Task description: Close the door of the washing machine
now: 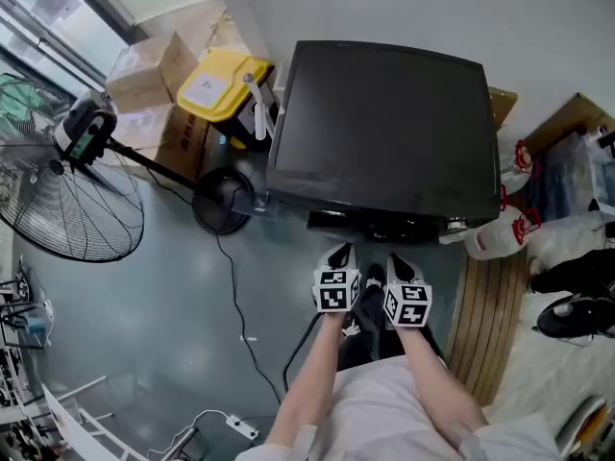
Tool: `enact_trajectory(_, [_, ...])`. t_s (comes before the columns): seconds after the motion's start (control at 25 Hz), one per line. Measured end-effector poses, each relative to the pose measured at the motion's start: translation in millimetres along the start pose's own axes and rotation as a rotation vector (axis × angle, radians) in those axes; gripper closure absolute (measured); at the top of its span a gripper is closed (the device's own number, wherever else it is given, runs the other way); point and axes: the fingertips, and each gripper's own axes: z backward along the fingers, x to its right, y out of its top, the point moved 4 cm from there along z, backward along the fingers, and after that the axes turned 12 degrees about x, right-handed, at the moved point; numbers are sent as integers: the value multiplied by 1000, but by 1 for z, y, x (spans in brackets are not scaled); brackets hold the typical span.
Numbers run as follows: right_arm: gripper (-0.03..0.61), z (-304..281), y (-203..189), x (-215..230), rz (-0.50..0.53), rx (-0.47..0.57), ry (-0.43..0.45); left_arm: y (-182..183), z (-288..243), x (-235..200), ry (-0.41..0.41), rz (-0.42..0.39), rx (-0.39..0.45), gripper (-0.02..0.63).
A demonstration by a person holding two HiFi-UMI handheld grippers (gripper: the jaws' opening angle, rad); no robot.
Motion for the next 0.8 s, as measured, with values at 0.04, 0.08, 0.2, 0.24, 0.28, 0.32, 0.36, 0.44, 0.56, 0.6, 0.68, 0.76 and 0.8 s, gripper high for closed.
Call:
enact_trajectory(0.04, [575, 6, 1, -3, 2, 11, 4, 0, 8, 4, 0, -1, 6, 595])
enact_trajectory(0.08, [575, 11, 2, -5, 5, 22, 8, -1, 16, 8, -2, -4, 14, 595])
enact_trajectory(0.2, [575, 23, 4, -14, 40, 45, 19, -5, 39, 22, -15, -3, 42, 595])
enact_trajectory(0.24, [575, 27, 4, -18, 54, 51, 25, -7, 47, 24, -18, 3, 48, 595])
enact_trajectory(0.28, [575, 33, 4, -23, 64, 58, 33, -10, 55, 26, -18, 8, 52, 595])
enact_trajectory(0.32, [575, 38, 5, -28, 70, 64, 41, -13, 63, 27, -16, 12, 55, 595])
enact_trajectory(0.36, [575, 43, 5, -31, 75, 67, 48, -15, 71, 29, -13, 15, 56, 595])
enact_trajectory(0.44, [575, 54, 6, -34, 88, 69, 58, -17, 85, 34, -13, 14, 55, 595])
enact_trajectory(0.56, [575, 66, 13, -33, 119, 85, 67, -13, 98, 39, -26, -13, 59, 611])
enact_trajectory(0.6, [575, 71, 15, -35, 136, 90, 71, -10, 102, 40, -32, -22, 63, 611])
enact_trajectory(0.68, [575, 83, 16, -39, 168, 92, 83, -7, 112, 41, -44, -37, 69, 611])
enact_trajectory(0.76, [575, 94, 15, -42, 181, 92, 95, -3, 121, 43, -51, -44, 74, 611])
enact_trajectory(0.8, [575, 97, 15, -43, 184, 94, 101, -1, 123, 43, -52, -43, 79, 611])
